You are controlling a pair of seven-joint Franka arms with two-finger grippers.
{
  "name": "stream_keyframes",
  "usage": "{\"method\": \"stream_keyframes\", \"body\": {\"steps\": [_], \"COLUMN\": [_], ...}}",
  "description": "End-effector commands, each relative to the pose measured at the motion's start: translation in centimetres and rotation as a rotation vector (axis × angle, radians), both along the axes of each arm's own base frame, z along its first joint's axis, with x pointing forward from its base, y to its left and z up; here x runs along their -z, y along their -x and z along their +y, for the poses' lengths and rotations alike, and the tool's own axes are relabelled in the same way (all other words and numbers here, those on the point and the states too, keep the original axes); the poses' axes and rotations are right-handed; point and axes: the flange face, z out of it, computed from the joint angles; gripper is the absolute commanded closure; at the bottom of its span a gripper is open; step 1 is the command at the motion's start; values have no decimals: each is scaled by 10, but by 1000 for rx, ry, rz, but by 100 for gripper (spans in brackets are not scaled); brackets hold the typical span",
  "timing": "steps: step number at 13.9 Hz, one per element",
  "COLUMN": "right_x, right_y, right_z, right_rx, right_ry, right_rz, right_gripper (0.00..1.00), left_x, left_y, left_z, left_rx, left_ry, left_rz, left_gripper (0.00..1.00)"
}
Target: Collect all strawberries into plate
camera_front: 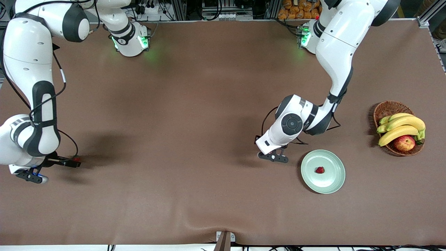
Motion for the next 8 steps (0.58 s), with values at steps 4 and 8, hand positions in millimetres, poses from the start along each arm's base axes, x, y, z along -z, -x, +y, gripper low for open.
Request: {"method": "stream_keyframes", "body": {"steps": [4, 8], "right_x": [20, 22], "right_y": [16, 20], "right_z": [6, 4], "right_rx": [-60, -102], "right_ry": [7, 5], "right_rz": [-1, 1], "right_gripper": [0, 0], "left_x": [3, 13], "left_y": [2, 7], "left_z": [1, 3], "left_rx": [-1, -3], "left_ry": [-20, -20], "left_rz": [-17, -8], "left_gripper": [45, 55]}}
